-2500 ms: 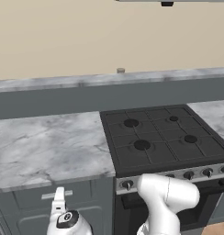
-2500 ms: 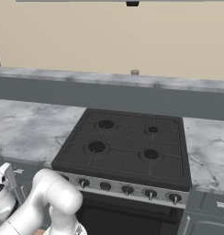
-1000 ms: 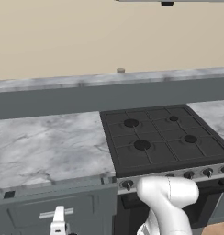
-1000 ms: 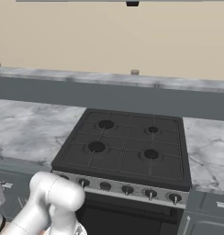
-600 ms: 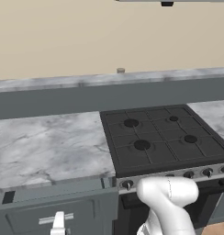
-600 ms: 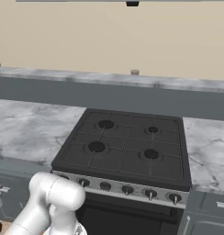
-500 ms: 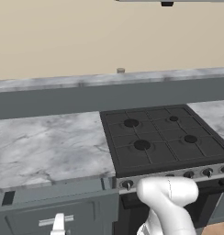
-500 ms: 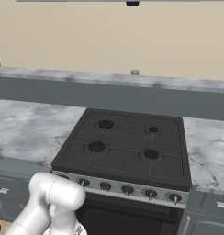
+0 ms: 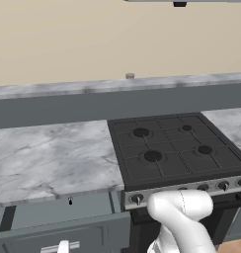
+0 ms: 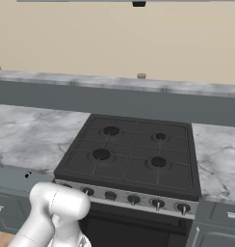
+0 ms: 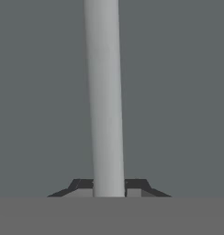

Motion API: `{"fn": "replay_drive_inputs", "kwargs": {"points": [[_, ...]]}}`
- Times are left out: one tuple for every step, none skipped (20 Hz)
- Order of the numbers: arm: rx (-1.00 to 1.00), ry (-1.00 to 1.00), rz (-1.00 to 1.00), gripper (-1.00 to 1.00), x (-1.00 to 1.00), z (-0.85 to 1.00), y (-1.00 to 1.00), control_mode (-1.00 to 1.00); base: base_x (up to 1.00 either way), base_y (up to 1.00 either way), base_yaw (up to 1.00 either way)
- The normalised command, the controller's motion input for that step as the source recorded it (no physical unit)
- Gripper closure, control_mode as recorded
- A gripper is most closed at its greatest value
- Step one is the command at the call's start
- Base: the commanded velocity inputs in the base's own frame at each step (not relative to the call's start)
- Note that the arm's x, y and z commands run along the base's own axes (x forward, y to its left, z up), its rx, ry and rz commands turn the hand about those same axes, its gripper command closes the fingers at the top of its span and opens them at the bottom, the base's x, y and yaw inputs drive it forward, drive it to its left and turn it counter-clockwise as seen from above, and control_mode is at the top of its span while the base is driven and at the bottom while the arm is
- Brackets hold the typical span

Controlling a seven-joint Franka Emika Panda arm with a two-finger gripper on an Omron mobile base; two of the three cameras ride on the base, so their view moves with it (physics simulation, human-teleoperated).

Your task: Take the tongs from the drawer on the left and place them on the dining counter next to the tray containing the kebab skewer.

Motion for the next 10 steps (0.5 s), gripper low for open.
{"fn": "replay_drive_inputs", "kwargs": {"points": [[0.0,0.0,0.0,1.0,-0.29,-0.01,0.0,-1.0,0.0,0.0,0.0],[0.0,0.0,0.0,1.0,-0.29,-0.01,0.0,-1.0,0.0,0.0,0.0],[0.0,0.0,0.0,1.0,-0.32,-0.01,0.0,-1.0,0.0,0.0,0.0],[0.0,0.0,0.0,1.0,-0.32,-0.01,0.0,-1.0,0.0,0.0,0.0],[0.0,0.0,0.0,1.0,-0.32,-0.01,0.0,-1.0,0.0,0.0,0.0],[0.0,0.0,0.0,1.0,-0.32,-0.01,0.0,-1.0,0.0,0.0,0.0],[0.0,0.0,0.0,1.0,-0.31,-0.01,0.0,-1.0,0.0,0.0,0.0],[0.0,0.0,0.0,1.0,-0.31,-0.01,0.0,-1.0,0.0,0.0,0.0],[0.0,0.0,0.0,1.0,-0.29,-0.01,0.0,-1.0,0.0,0.0,0.0],[0.0,0.0,0.0,1.0,-0.29,-0.01,0.0,-1.0,0.0,0.0,0.0]]}}
